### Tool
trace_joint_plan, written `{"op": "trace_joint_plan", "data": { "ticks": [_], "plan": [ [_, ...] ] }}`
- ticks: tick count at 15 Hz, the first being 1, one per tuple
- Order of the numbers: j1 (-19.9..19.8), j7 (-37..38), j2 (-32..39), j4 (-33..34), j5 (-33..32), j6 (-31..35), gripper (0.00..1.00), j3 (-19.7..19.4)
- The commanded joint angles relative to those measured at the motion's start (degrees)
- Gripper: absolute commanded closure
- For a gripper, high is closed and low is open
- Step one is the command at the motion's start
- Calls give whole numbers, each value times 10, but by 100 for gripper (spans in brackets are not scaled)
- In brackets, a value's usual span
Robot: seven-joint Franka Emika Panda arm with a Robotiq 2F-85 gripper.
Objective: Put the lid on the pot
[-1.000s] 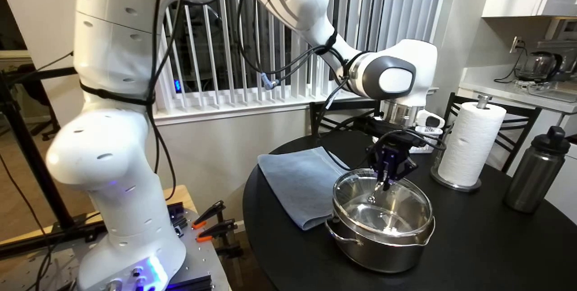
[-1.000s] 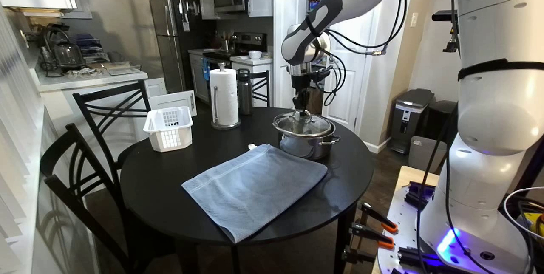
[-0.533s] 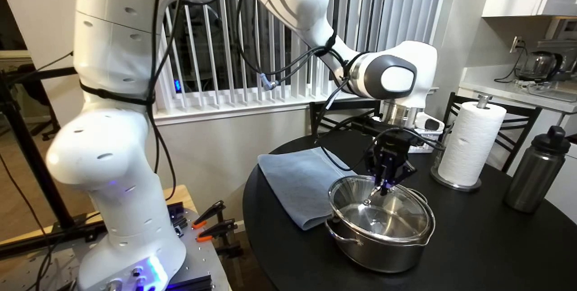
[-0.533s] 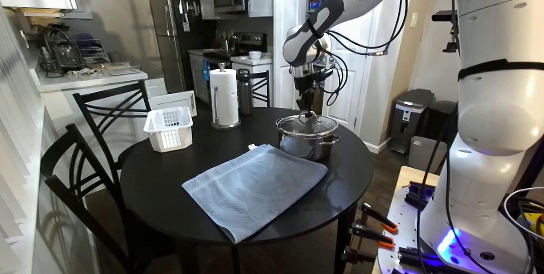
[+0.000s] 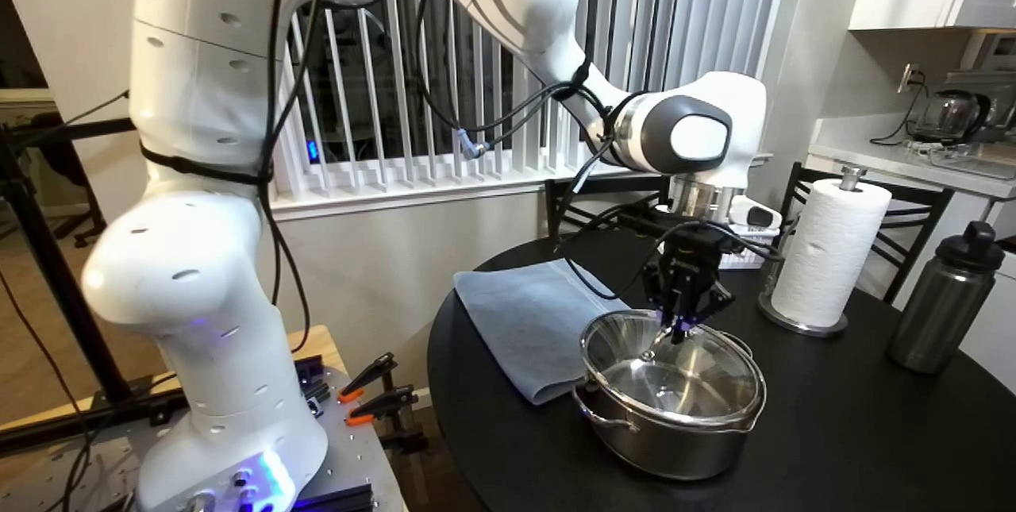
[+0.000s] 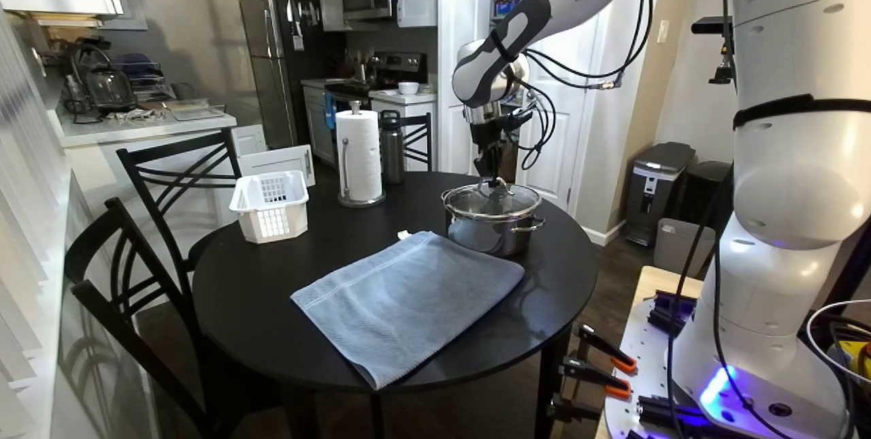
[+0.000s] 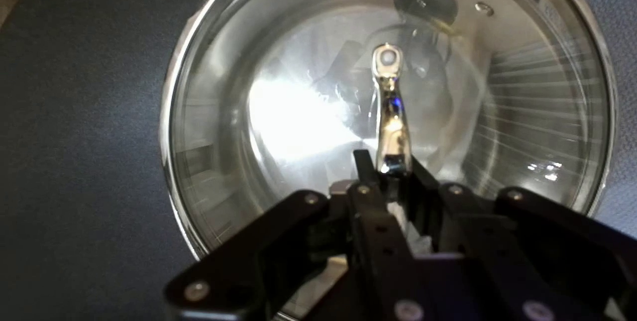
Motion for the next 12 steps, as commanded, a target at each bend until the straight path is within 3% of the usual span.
{"op": "trace_joint_plan", "data": {
  "ticks": [1, 12],
  "plan": [
    [4, 16, -19, -6, -10, 10, 96, 0],
    [14, 63, -16, -9, -58, 40, 96, -7]
  ]
}}
